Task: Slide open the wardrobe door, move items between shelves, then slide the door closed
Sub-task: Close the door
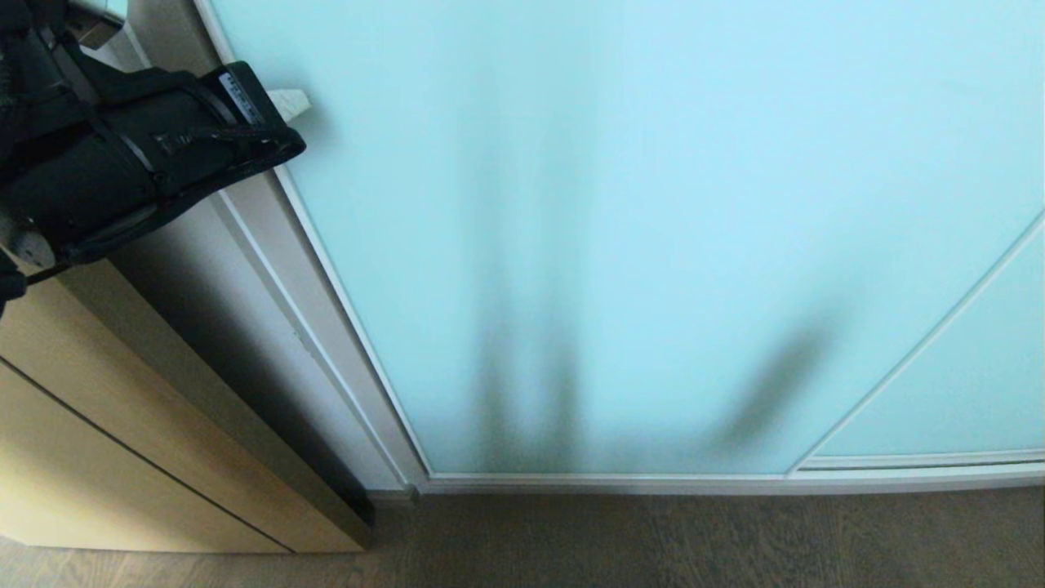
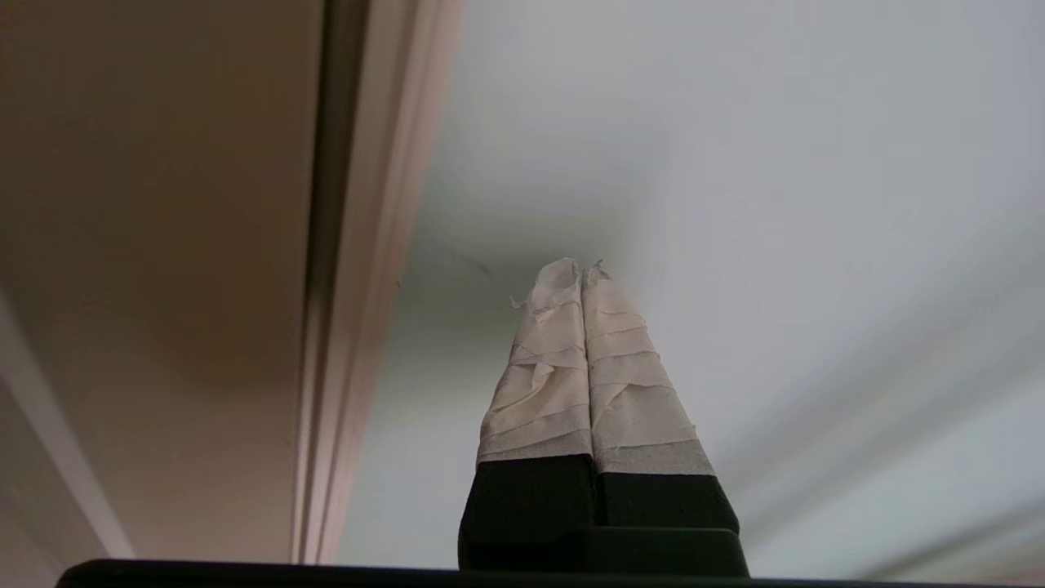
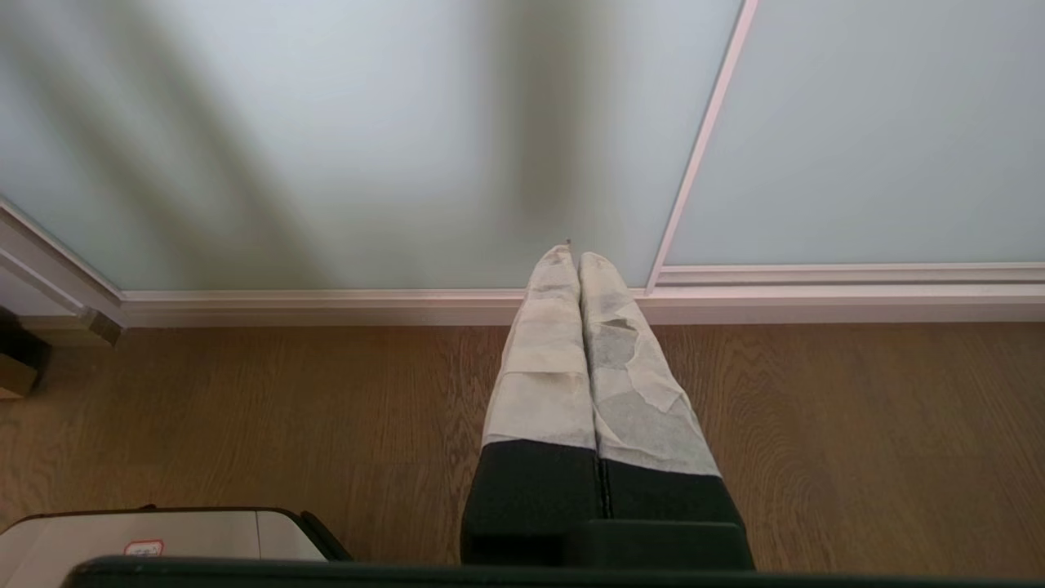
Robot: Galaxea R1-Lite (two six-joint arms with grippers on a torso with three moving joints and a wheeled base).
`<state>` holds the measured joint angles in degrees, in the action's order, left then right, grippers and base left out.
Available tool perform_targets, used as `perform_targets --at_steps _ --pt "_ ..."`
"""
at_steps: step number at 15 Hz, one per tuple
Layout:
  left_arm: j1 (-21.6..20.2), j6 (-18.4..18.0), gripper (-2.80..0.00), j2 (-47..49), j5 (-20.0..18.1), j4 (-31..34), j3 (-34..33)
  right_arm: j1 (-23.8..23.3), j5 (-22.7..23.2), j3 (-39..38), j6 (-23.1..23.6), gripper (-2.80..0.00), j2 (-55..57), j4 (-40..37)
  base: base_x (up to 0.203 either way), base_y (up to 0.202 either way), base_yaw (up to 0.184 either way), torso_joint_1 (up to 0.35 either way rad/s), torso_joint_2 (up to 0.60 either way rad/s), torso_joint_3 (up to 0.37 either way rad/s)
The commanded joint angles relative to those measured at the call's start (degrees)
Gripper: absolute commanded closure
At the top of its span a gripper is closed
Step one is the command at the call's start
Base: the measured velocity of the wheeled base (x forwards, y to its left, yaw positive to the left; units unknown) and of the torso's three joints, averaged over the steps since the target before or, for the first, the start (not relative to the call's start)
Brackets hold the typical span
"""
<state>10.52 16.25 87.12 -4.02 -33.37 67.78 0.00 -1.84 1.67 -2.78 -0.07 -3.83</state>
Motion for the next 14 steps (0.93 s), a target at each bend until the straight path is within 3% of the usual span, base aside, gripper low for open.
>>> perform_targets --at_steps 1,9,14 --pt "0.03 0.33 0.0 -2.46 -1.91 -0.04 -0.99 0.0 0.0 0.0 -0.03 0.0 -0.01 -0.04 0.0 0.0 0.0 0.0 0.0 0.0" --pt "0.11 0.37 0.0 -12.93 -5.57 4.69 -7.54 0.0 0.0 0.0 -0.03 0.0 0.07 -0.04 0.0 0.0 0.0 0.0 0.0 0.0" --pt "-0.86 -0.52 0.0 -22.57 -0.92 13.9 -9.59 0.0 0.0 0.0 -0.03 0.0 0.0 -0.04 0.0 0.0 0.0 0.0 0.0 0.0"
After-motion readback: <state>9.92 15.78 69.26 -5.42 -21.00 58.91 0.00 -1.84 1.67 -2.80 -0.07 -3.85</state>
